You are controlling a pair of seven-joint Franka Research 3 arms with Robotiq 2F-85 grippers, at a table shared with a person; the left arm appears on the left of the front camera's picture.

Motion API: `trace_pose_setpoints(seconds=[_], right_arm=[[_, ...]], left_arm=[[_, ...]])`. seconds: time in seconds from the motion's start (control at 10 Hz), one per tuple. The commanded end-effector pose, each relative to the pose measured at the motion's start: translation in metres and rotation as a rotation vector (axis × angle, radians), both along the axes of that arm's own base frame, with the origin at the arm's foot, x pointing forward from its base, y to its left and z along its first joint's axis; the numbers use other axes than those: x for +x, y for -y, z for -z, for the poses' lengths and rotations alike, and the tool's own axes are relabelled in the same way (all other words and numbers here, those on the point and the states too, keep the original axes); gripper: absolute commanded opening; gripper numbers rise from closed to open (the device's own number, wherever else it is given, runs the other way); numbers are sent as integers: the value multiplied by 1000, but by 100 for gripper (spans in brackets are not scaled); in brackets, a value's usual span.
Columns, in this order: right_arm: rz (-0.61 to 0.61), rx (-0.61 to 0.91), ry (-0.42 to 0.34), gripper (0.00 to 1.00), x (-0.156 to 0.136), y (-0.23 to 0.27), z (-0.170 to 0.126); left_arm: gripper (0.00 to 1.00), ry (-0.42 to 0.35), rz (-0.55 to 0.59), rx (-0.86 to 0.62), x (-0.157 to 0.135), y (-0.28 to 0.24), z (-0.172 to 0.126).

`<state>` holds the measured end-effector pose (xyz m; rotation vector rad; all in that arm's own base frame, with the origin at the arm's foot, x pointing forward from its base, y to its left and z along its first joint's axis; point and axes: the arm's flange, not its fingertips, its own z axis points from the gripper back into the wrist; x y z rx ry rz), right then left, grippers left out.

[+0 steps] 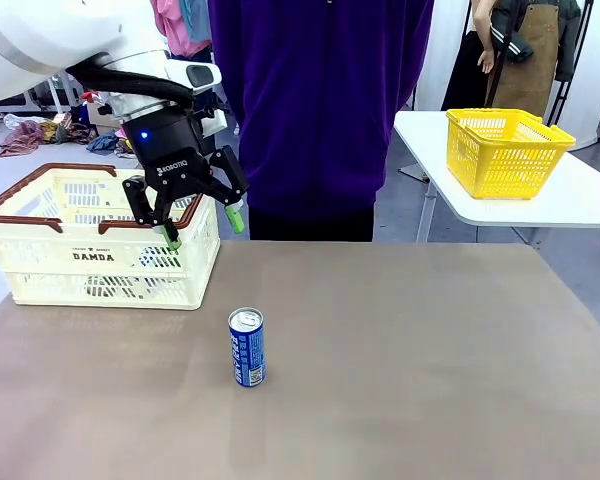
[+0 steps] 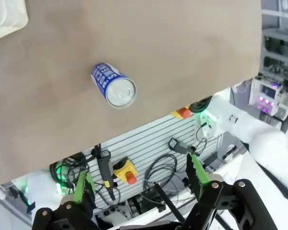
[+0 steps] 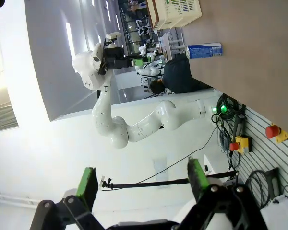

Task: Place the drinks into the Shopping basket.
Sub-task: Pick up one drink and place it into the Shopping basket.

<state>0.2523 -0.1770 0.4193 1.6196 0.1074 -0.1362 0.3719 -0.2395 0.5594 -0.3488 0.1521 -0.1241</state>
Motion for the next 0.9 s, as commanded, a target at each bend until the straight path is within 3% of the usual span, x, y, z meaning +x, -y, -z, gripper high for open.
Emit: trace_pose_setpoints(seconds=[0.0,0.4,0.7,0.8], right_arm=[[1,10,-21,100,0,-1,-5],[1,10,-21,100,0,-1,-5],[1,10,-21,100,0,-1,-5],[1,10,-21,100,0,-1,-5]], left_arm=[[100,-25,-48,18,15,9,28],[100,124,-204,119,-23,55,88],[100,127,-225,199,-22,68,114],[100,172,-271,229,-21,68,114]])
